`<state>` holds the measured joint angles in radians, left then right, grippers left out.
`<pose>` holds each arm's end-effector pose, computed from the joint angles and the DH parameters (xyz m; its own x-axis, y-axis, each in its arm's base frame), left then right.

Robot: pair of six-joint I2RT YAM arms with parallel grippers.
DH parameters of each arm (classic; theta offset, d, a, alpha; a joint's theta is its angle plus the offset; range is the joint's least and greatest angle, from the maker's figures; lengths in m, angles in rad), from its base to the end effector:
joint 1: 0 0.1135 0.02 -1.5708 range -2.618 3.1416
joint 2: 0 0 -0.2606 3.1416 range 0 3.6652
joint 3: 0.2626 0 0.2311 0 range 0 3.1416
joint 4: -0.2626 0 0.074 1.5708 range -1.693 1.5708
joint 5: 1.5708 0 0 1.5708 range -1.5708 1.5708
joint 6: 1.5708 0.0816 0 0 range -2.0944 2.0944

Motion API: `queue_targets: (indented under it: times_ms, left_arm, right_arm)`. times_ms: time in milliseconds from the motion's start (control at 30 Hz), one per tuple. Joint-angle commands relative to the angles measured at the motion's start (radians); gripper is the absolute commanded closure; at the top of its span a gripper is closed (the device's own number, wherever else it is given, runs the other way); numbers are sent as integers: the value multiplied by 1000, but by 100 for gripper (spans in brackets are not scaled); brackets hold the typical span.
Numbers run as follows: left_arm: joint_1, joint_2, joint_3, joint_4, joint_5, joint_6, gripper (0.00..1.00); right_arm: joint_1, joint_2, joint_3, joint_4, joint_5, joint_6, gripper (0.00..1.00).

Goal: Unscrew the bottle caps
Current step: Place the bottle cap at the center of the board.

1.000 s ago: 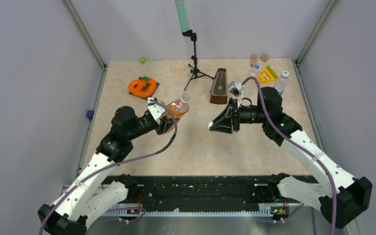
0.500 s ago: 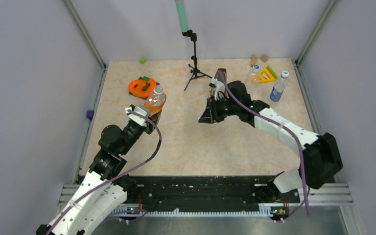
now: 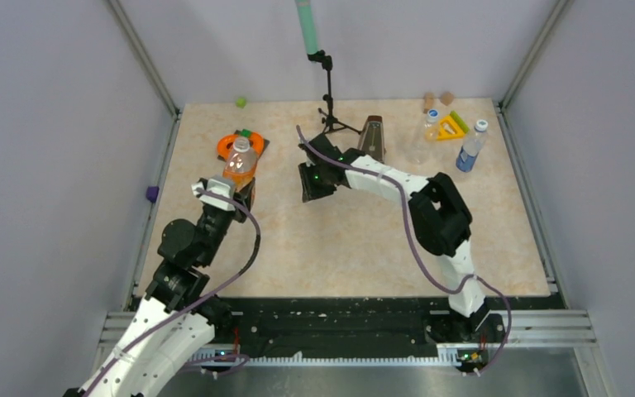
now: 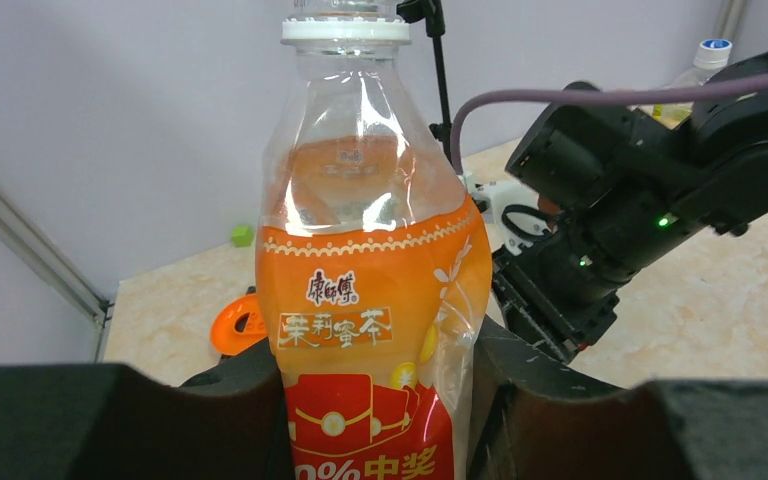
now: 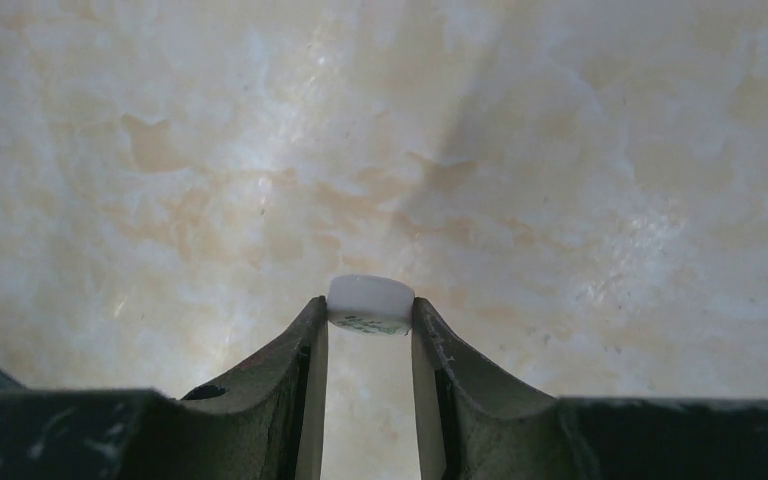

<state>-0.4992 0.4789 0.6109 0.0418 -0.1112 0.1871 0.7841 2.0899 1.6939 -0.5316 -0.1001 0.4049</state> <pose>0.1403 -0.0662 0.3492 0.2198 0.0907 -0.9713 0.3449 0.9241 0.1644 0.3280 0.3387 0.1849 -0.8142 -0.2585 -0.5198 -0.4617 0.8312 0.3098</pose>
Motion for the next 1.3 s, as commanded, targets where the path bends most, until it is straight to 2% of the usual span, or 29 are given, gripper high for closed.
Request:
queue_targets:
  times_ms: [0, 200, 367, 500, 600, 667, 800, 1033, 1133, 1267]
  left_arm:
    - [1, -10, -11, 36, -44, -15, 100]
    - [1, -7, -13, 33, -42, -12, 100]
    - [1, -6, -14, 32, -42, -11, 100]
    - [2, -1, -13, 36, -40, -16, 100]
    - [1, 3, -13, 41, -34, -18, 100]
    - [2, 9, -13, 41, -33, -18, 100]
    - [1, 14, -11, 37, -34, -17, 100]
    - [1, 15, -7, 27, -28, -19, 100]
    - [2, 17, -5, 26, 10, -17, 100]
    - [1, 46, 14, 7, 138, -10, 100]
  right_arm:
    - [13, 124, 172, -99, 83, 37, 91]
    - [39, 268, 358, -165, 90, 45, 88]
    - [41, 307, 402, -152, 97, 74, 84]
    - [40, 314, 405, -137, 97, 75, 70]
    - [40, 324, 409, -145, 86, 60, 64]
    - [40, 322, 406, -146, 85, 58, 54]
    - [40, 299, 400, -135, 75, 41, 51]
    - [40, 130, 293, -71, 48, 30, 45]
    - [40, -19, 159, -2, 60, 41, 45]
    - [41, -309, -102, 168, 78, 80, 44]
